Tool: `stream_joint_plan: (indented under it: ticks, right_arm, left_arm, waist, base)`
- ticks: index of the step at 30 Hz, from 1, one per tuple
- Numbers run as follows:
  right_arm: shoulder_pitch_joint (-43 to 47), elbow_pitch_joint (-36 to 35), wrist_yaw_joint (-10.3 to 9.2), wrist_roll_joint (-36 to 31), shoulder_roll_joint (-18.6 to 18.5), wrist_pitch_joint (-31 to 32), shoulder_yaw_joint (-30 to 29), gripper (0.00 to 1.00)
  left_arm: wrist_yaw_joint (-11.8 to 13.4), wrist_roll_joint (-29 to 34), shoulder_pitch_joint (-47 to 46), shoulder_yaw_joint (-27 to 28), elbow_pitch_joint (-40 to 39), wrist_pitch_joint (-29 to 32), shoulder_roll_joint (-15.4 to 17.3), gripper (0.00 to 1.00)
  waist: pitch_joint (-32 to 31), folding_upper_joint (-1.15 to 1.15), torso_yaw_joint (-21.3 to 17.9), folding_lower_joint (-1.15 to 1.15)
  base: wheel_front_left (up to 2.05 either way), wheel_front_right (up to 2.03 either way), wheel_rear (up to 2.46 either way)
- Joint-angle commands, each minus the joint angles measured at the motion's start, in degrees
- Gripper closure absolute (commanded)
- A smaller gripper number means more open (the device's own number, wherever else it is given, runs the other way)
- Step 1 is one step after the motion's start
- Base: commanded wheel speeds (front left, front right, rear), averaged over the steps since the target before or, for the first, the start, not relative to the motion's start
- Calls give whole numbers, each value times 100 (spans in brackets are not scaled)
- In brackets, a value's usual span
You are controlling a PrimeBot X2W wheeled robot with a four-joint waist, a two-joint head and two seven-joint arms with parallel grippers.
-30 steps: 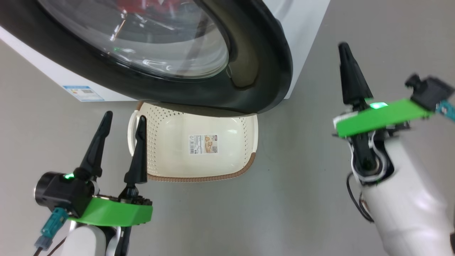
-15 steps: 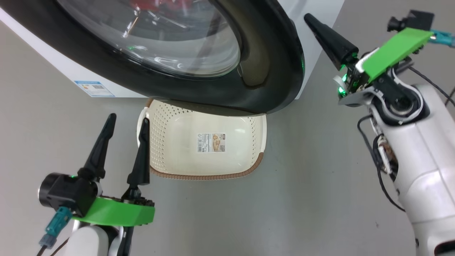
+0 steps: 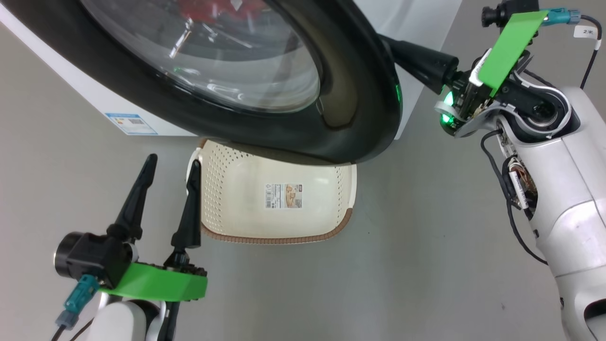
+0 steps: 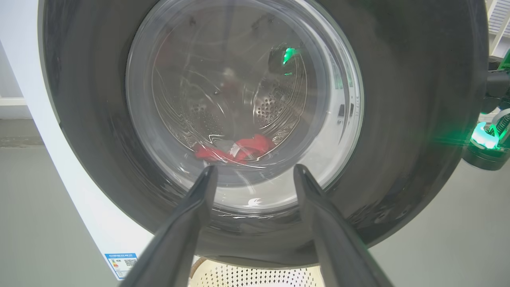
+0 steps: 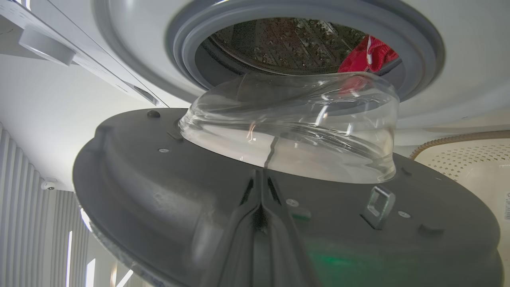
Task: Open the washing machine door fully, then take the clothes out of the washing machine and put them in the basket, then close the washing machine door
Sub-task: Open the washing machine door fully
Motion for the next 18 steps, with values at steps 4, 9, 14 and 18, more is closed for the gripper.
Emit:
stream_joint_plan:
  ticks: [4,9,14,18]
  right_arm:
    - [252,-285,40,-90,153,178,206,100]
    - [493,-514,40,-167,206,237,268,100]
    - [793,-735,40,-198,252,358,339,100]
    - [1027,-814,40,-229,291,413,402,100]
  left_arm:
    - [5,-3,38,185,-110,-68,86,0]
    - [119,-62,142,232,-109,-68,86,0]
    - [159,-97,275,206,-72,-68,86,0]
    - [173,-99,384,198,-32,-68,86,0]
  waist:
    - [-164,0,32,0]
    - [-308,0,99,0]
    - [-483,0,233,0]
    - [-656,0,371,0]
  base:
    - [0,0,0]
    - [0,0,0]
    - [0,0,0]
    - [0,0,0]
